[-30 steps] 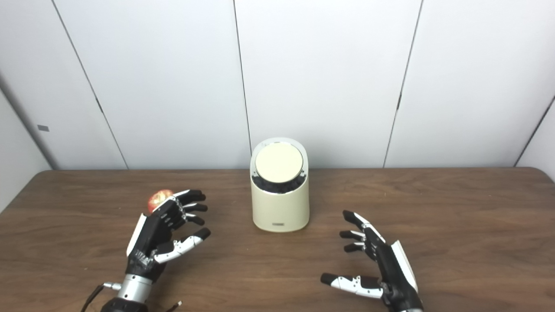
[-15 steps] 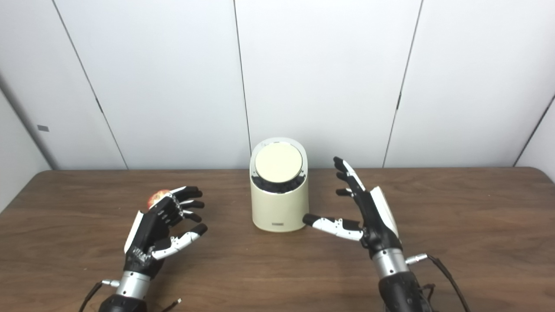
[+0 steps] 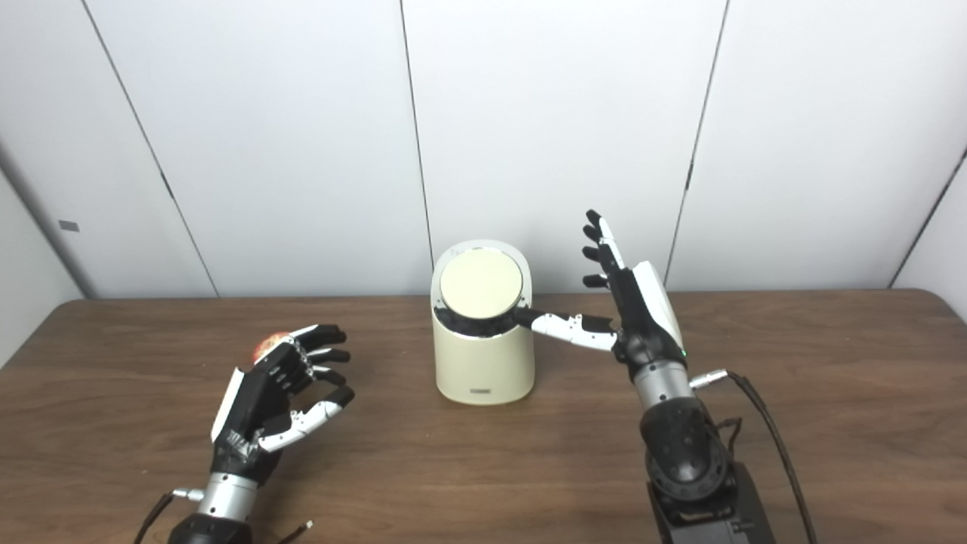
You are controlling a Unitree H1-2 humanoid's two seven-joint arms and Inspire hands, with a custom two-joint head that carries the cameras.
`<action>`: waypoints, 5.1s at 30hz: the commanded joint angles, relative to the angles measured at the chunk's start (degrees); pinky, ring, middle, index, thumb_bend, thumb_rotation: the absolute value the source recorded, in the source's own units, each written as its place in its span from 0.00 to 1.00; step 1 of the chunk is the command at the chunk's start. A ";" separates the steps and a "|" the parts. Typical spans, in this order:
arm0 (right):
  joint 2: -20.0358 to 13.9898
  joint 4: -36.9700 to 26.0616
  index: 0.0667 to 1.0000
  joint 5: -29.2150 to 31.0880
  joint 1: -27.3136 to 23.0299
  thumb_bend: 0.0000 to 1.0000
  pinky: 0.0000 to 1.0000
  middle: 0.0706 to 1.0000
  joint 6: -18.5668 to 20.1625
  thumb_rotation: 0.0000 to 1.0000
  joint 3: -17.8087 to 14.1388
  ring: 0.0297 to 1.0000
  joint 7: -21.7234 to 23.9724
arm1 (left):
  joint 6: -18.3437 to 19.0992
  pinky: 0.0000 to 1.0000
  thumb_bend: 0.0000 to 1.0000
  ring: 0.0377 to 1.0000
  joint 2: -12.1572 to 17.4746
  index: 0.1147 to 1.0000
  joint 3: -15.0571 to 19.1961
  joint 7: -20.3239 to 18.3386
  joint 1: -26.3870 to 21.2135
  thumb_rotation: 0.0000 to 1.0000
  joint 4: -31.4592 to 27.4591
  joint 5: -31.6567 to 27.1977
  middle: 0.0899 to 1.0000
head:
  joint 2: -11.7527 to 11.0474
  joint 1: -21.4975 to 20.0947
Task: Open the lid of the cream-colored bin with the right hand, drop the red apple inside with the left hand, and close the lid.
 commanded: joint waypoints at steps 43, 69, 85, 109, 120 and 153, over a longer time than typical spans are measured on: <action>-1.26 8.41 0.94 -14.25 -13.71 0.91 0.62 0.91 8.18 0.40 9.59 0.82 -2.28 | 0.20 0.53 0.65 0.66 -2.92 0.73 -1.45 0.73 3.69 0.05 0.59 1.90 0.73 | 2.34 0.98; -9.92 6.46 0.93 -38.09 -17.89 0.95 0.74 0.94 11.70 0.36 23.43 0.86 12.52 | 2.80 0.52 0.64 0.66 -3.47 0.73 -2.17 1.13 5.01 0.05 -3.44 2.83 0.73 | 4.92 2.78; -4.17 -0.66 0.87 -26.05 -12.62 0.86 0.59 0.87 9.81 0.39 9.23 0.78 9.04 | 2.67 0.53 0.65 0.65 -3.34 0.72 -1.91 1.07 4.81 0.05 -2.93 2.98 0.73 | 4.47 2.58; -1.91 -6.95 0.85 1.29 14.79 0.85 0.68 0.85 -7.43 0.28 -2.46 0.77 -1.84 | -1.08 0.52 0.63 0.63 -3.55 0.70 -0.83 3.24 4.46 0.00 -3.85 5.89 0.71 | 3.99 6.38; -3.53 -5.53 0.85 3.02 19.72 0.84 0.64 0.84 -10.35 0.19 -3.39 0.79 -3.20 | 0.87 0.69 0.70 0.80 -1.67 0.82 2.94 16.27 3.79 0.09 -17.86 31.19 0.84 | 3.28 14.59; -4.00 -11.12 0.83 2.95 19.05 0.84 0.59 0.83 -5.12 0.11 -2.51 0.75 -0.61 | 23.62 0.72 0.86 0.86 10.44 0.89 0.01 22.80 -3.52 0.25 -5.50 43.99 0.88 | 3.23 15.64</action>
